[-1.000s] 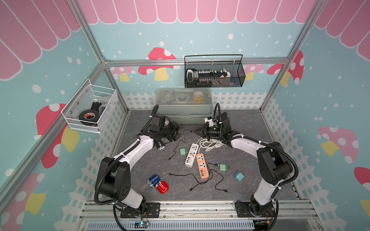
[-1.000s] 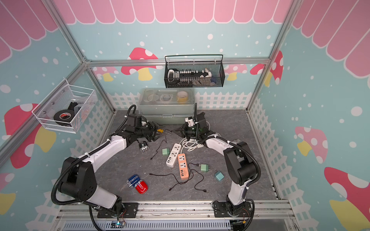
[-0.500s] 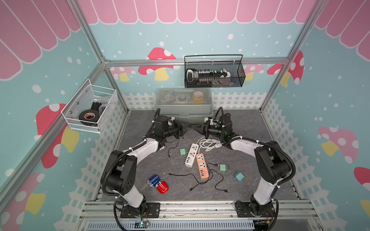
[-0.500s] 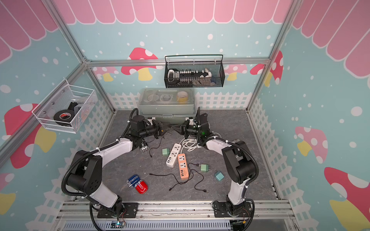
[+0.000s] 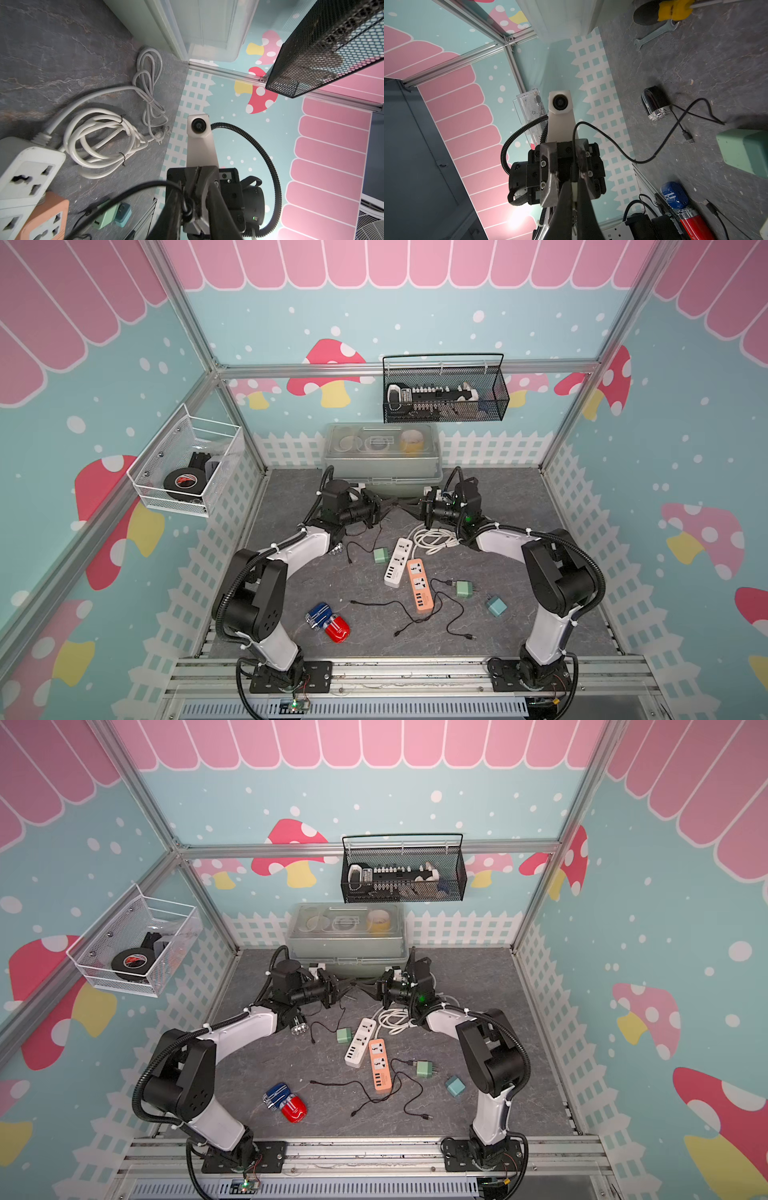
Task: Charge the electric shaver
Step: Pick up the charging cable from the center of the board.
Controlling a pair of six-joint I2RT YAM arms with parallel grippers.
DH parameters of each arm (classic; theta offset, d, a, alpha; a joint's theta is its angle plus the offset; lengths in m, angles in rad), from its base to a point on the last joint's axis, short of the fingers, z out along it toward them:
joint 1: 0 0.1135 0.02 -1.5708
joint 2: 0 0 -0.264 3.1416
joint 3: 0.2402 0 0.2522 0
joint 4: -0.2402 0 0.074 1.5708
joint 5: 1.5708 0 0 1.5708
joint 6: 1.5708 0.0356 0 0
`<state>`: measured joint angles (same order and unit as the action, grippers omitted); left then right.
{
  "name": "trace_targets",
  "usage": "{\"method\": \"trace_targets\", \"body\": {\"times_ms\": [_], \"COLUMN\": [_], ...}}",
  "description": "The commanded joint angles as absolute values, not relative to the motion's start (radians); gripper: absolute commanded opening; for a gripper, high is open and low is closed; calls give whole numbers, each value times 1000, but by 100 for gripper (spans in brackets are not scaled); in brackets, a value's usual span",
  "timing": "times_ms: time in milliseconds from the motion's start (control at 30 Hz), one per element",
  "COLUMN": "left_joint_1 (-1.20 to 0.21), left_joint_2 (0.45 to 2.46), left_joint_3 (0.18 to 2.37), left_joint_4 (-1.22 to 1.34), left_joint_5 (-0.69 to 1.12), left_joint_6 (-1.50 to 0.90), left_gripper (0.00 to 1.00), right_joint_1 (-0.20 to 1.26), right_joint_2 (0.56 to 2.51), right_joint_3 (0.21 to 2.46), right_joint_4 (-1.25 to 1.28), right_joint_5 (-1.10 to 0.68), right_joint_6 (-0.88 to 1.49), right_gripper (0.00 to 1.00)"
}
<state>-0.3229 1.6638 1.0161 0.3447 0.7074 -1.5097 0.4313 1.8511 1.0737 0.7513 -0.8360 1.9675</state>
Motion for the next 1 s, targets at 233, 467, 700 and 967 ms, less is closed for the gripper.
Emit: {"method": "trace_targets", "body": {"times_ms": [233,467,700,967], "left_joint_1": [-281,-270,-268,-265], "left_joint_2": [1702,1716,1721,1728], "left_joint_3": [1101,1111,1117,1124], "left_joint_4": [206,232,203,218], "left_joint_5": [850,917,987,1013], "left_joint_6": [-1392,-1385,-1346,-1349], "left_gripper": [18,18,18,16], "right_joint_1": [416,410,405,402], "right_joint_2": [1882,1887,1891,1928], "right_joint_3": [1115,1113,1143,1152], "right_joint_4": [807,810,824,825], "right_joint_5": [-985,-1006,-1027,-1057], "right_joint_6": [1997,1992,2005,2011], "right_gripper": [0,0,0,0]}}
